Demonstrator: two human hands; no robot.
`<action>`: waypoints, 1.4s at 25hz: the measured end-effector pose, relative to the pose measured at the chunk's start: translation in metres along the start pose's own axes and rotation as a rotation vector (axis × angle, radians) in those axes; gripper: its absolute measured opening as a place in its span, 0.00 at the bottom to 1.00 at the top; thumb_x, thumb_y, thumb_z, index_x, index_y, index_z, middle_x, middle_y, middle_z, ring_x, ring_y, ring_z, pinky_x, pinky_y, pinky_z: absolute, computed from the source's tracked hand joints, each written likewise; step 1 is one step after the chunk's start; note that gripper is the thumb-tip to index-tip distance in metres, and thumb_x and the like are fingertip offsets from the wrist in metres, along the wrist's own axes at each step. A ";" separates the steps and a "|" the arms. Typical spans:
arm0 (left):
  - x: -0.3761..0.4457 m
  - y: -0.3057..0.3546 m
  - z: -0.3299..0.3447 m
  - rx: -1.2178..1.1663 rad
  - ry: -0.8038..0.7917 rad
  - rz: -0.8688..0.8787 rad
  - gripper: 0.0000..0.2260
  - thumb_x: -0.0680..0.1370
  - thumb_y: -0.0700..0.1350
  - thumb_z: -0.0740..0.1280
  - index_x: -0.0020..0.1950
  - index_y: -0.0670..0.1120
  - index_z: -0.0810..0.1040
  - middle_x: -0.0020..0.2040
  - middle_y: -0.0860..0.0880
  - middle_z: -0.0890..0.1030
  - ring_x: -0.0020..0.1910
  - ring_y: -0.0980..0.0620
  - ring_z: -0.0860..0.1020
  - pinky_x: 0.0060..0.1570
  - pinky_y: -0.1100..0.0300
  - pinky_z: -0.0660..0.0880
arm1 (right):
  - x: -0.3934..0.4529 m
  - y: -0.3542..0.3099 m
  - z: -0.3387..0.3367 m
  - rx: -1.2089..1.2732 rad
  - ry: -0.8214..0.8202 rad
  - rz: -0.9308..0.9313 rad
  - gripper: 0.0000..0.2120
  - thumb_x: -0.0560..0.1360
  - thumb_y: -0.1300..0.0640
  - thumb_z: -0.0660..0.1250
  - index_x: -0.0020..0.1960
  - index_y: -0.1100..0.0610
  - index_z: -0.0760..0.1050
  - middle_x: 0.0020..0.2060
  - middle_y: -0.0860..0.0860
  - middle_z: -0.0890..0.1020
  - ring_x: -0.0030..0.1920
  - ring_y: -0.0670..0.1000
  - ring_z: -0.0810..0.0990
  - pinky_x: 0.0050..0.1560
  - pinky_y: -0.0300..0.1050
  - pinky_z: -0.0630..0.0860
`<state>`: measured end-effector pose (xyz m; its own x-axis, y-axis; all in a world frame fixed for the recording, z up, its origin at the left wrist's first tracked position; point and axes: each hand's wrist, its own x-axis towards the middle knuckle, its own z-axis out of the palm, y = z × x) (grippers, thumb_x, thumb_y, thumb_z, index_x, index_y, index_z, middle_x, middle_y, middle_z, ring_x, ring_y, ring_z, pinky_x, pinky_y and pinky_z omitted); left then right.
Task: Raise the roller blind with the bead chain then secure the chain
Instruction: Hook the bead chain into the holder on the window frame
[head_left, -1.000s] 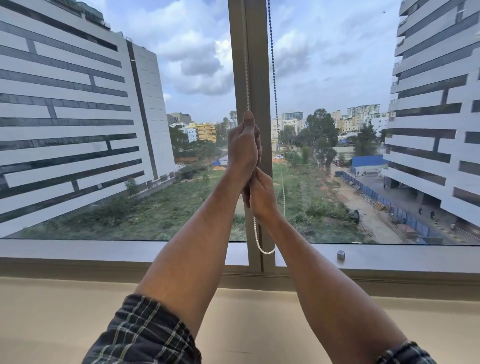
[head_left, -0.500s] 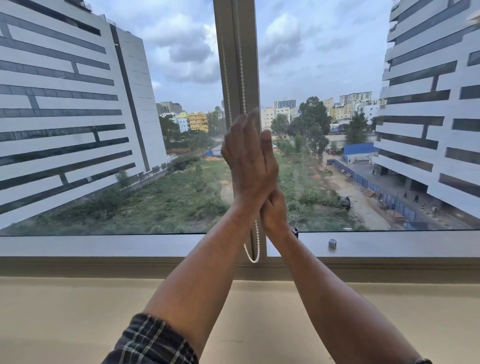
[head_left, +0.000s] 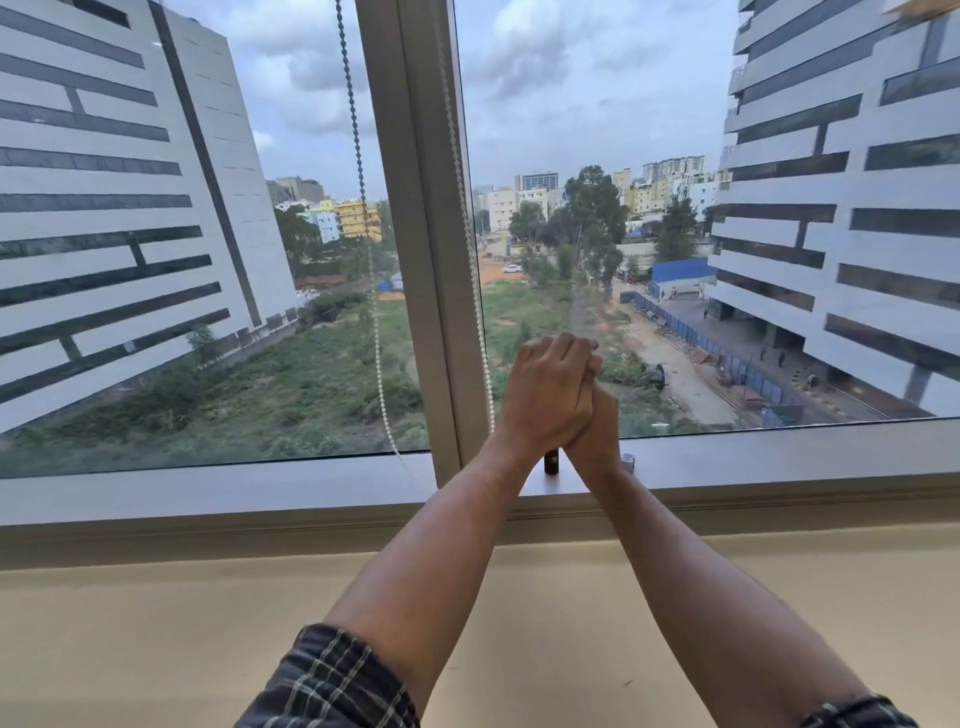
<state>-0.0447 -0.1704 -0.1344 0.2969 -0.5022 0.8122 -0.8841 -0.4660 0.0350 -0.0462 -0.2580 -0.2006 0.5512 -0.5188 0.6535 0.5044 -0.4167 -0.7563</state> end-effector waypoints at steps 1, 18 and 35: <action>-0.005 -0.002 0.012 -0.012 -0.057 -0.048 0.14 0.81 0.46 0.58 0.60 0.44 0.79 0.55 0.46 0.83 0.55 0.44 0.80 0.59 0.49 0.69 | 0.004 0.006 -0.009 -0.152 -0.012 -0.075 0.04 0.74 0.59 0.66 0.40 0.54 0.77 0.34 0.50 0.80 0.37 0.52 0.78 0.37 0.36 0.73; -0.066 -0.058 0.116 0.019 -0.715 -0.423 0.22 0.83 0.43 0.58 0.78 0.46 0.64 0.73 0.45 0.74 0.67 0.39 0.75 0.60 0.47 0.72 | 0.011 0.119 -0.095 -1.042 -0.499 0.305 0.25 0.79 0.47 0.65 0.75 0.50 0.71 0.70 0.53 0.77 0.70 0.57 0.73 0.66 0.52 0.71; -0.097 -0.060 0.112 -0.462 -0.237 -0.869 0.13 0.77 0.53 0.70 0.47 0.48 0.68 0.42 0.47 0.84 0.39 0.45 0.83 0.41 0.49 0.78 | 0.002 0.123 -0.061 -0.636 -0.252 -0.036 0.06 0.77 0.56 0.73 0.49 0.59 0.84 0.42 0.54 0.84 0.38 0.54 0.81 0.42 0.49 0.79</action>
<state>0.0206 -0.1754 -0.2806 0.9238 -0.2780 0.2632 -0.3655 -0.4364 0.8222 -0.0234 -0.3558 -0.2943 0.7183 -0.3384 0.6079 0.0798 -0.8279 -0.5552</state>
